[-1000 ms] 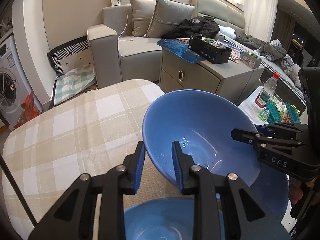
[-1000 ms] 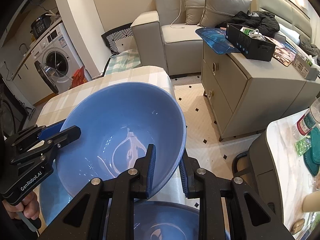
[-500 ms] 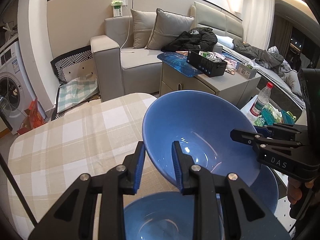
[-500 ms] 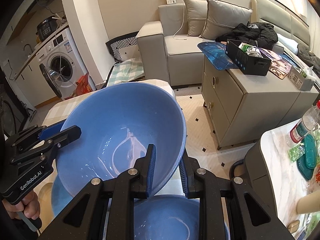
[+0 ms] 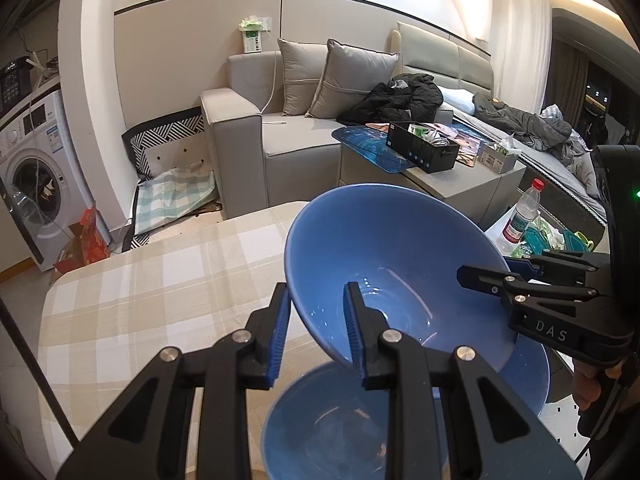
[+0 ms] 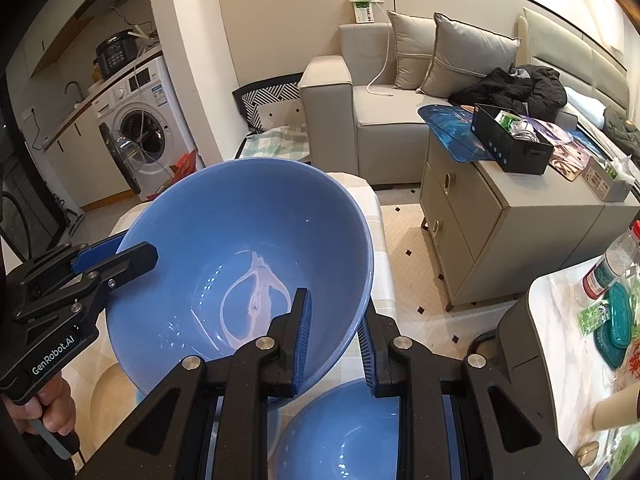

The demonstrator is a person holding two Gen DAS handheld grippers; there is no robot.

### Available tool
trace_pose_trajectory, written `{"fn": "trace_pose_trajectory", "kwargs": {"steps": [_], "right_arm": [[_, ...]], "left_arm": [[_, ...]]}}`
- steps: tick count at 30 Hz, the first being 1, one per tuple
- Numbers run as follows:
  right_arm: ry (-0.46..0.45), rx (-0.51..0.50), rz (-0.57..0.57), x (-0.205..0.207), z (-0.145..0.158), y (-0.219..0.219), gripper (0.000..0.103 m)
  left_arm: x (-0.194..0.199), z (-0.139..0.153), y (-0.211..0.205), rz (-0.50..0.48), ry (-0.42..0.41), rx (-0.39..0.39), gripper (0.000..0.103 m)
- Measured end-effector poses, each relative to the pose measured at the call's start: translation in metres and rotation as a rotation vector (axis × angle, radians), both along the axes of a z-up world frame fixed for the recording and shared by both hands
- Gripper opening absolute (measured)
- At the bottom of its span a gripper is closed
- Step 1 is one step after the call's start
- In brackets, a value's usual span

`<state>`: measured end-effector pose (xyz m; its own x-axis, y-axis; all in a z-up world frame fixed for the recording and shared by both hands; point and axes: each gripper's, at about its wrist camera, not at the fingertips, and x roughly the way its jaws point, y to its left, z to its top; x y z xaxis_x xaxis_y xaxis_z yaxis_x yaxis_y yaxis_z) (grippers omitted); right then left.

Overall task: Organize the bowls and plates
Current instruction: 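Lift the blue bowl with both grippers and carry it over another blue bowl, then lower the held blue bowl into the other blue bowl with both grippers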

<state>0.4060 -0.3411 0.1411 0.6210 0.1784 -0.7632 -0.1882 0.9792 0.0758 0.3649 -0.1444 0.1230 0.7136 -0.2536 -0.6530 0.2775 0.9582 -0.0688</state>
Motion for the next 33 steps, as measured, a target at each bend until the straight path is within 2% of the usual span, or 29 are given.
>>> {"fn": "trace_pose_trajectory", "kwargs": {"steps": [18, 33], "right_arm": [[-0.027, -0.017, 0.08, -0.039, 0.016, 0.053, 0.023], [-0.035, -0.024, 0.098, -0.064, 0.016, 0.062, 0.023]], "left_arm": [[-0.043, 0.008, 0.047, 0.056, -0.021, -0.043, 0.025], [-0.071, 0.006, 0.057, 0.066, -0.027, -0.059, 0.025]]}}
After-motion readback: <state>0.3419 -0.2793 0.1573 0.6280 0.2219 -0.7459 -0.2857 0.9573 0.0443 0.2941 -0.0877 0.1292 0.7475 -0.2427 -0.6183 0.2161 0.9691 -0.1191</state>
